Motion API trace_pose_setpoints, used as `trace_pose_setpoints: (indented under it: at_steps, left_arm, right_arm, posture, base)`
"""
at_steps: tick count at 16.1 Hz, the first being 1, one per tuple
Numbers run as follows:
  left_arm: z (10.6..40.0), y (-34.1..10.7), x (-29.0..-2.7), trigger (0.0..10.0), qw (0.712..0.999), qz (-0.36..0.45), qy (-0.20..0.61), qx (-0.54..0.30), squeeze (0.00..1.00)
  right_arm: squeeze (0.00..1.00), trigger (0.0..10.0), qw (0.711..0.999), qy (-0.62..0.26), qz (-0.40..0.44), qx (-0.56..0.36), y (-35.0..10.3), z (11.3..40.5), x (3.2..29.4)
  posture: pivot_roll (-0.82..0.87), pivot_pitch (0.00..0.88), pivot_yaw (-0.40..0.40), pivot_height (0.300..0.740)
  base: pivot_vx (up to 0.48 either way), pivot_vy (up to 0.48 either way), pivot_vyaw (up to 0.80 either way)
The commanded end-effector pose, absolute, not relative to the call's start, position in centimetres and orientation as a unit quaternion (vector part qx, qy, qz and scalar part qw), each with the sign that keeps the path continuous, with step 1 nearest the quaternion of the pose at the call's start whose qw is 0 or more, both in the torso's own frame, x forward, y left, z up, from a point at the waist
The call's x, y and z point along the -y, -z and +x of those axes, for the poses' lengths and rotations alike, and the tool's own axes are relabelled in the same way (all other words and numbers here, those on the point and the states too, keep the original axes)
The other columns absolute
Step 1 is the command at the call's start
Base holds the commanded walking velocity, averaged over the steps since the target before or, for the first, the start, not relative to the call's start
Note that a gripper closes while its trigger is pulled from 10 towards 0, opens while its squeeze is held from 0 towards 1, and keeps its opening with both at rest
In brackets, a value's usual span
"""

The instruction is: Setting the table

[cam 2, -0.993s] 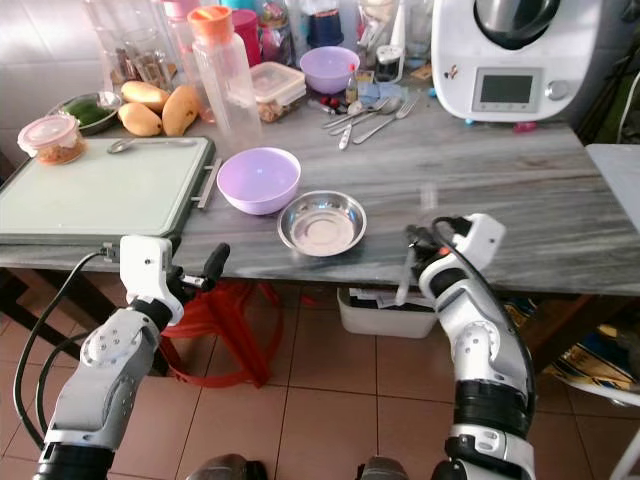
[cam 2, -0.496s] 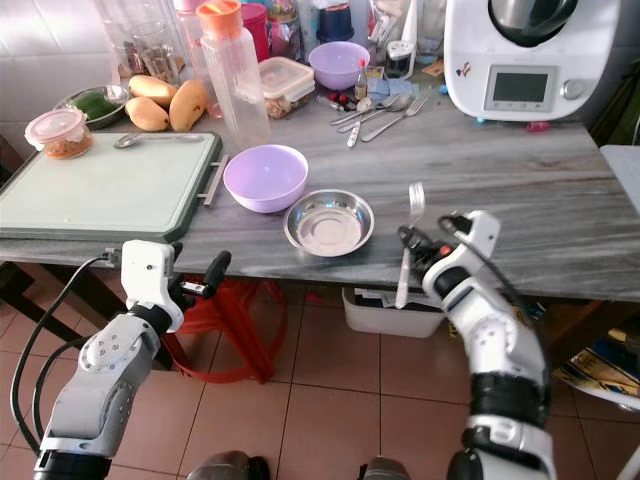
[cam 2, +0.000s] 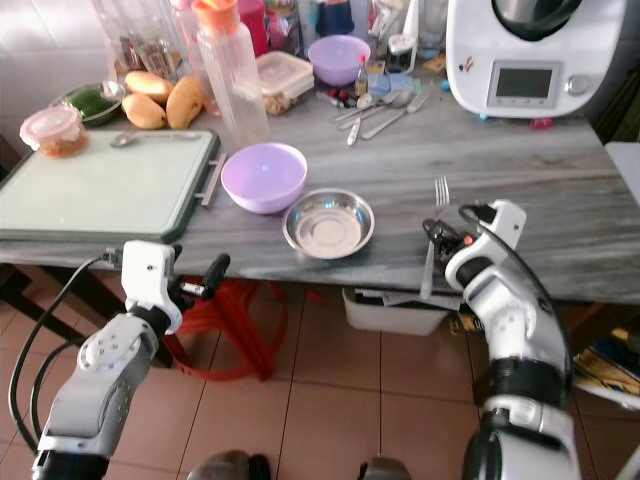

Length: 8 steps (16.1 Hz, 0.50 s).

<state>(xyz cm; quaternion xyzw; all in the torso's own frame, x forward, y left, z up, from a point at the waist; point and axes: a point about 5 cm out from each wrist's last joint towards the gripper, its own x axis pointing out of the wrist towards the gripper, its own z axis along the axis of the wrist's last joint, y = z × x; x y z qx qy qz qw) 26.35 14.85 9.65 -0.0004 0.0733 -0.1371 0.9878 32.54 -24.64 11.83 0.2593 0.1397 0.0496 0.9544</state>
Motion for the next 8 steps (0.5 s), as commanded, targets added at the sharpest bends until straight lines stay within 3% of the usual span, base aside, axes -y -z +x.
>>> trace_pose_setpoints:
  at_steps: [1,8]
  left_arm:
    - [26.4,-10.1,-15.0,10.0,0.987,0.010,0.142,-0.070,0.00]
    - [26.3,-9.9,-14.9,10.0,0.986,0.015,0.146,-0.078,0.00]
  right_arm:
    - [0.00,10.0,0.957,-0.051,0.238,-0.158,-11.5,32.8,24.5]
    - [0.00,10.0,0.952,-0.075,0.245,-0.166,-12.6,34.8,24.6]
  posture:
    - [0.02,0.061,0.107,0.740]
    - [0.03,0.064,0.109,0.740]
  base:
    - [0.000,0.000,0.00]
    - [0.000,0.000,0.00]
